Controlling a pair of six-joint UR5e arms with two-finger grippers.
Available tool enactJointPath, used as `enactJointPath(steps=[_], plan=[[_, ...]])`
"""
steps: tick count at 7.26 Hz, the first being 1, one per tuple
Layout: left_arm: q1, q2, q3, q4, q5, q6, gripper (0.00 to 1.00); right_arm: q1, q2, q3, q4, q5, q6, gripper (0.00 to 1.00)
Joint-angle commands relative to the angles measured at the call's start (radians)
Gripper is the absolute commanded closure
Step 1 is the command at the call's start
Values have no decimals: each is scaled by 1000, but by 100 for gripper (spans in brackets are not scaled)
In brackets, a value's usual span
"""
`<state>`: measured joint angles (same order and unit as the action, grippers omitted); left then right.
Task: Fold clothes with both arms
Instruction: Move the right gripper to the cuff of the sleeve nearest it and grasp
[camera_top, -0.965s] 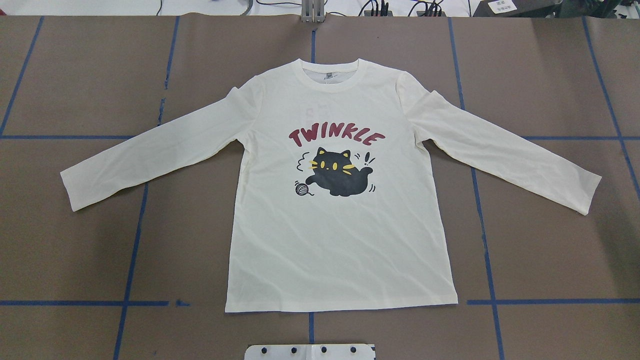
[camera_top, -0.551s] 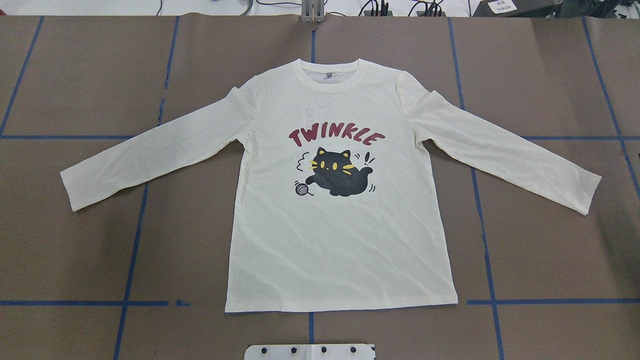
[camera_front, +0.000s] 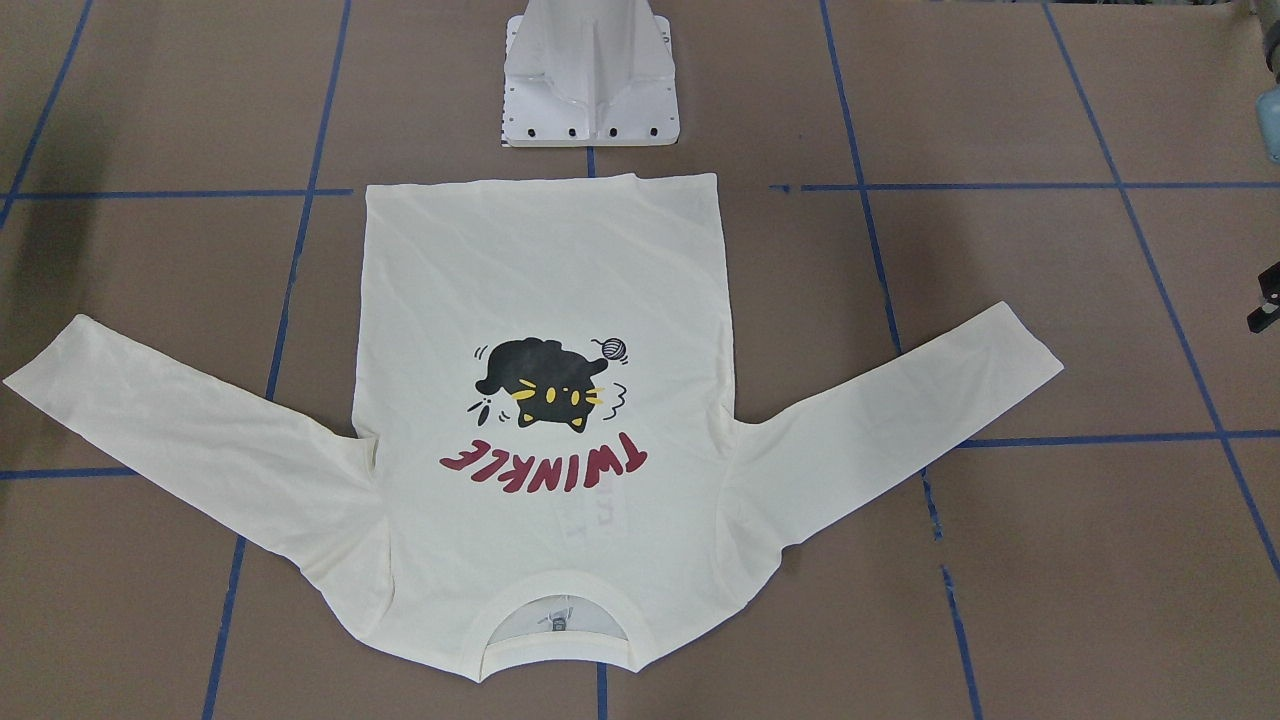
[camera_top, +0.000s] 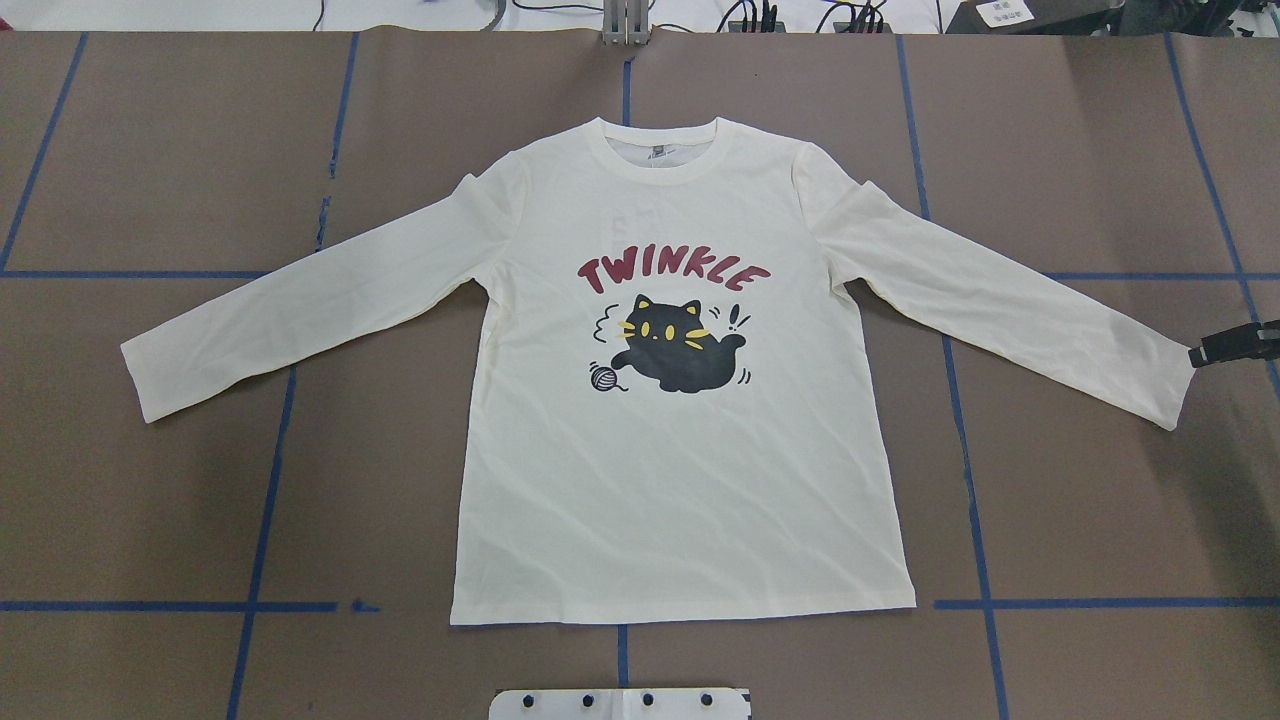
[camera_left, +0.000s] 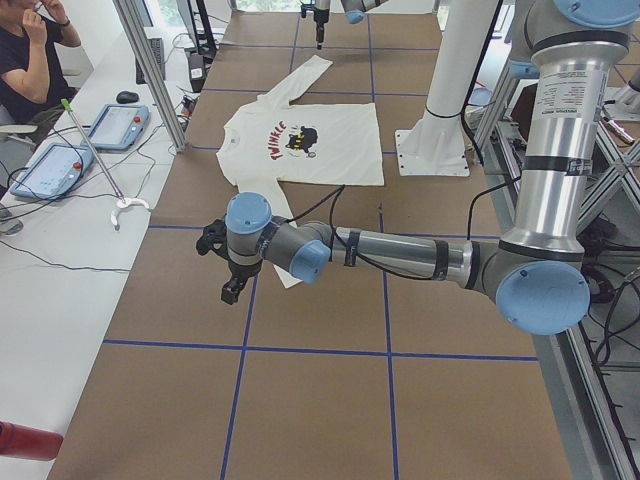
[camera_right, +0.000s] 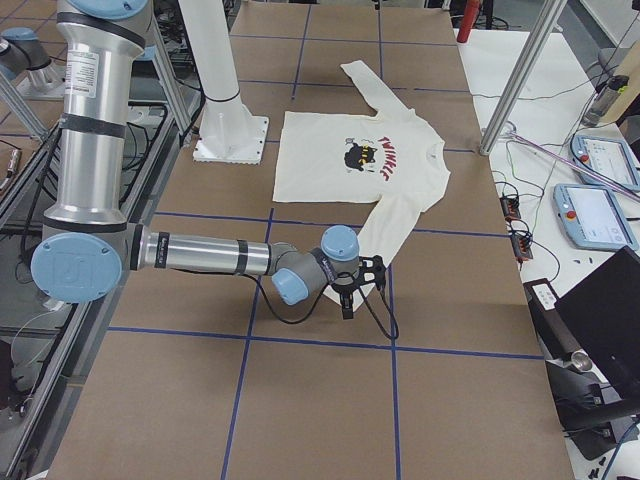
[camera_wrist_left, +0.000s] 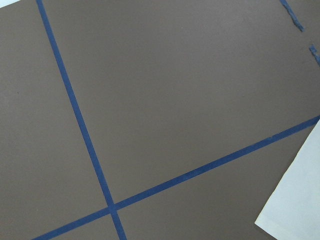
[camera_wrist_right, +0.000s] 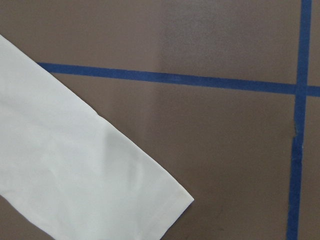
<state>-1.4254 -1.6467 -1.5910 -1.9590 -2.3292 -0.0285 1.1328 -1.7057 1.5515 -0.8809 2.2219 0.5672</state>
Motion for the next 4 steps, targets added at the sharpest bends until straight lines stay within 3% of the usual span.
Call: enactJointPath(steps=[1, 4], plan=[[0, 1, -1, -8, 4, -1, 0, -70, 4, -1, 2, -36, 40, 0], [0, -1, -1, -8, 2, -1, 0, -96, 4, -20, 3, -31, 57, 0]])
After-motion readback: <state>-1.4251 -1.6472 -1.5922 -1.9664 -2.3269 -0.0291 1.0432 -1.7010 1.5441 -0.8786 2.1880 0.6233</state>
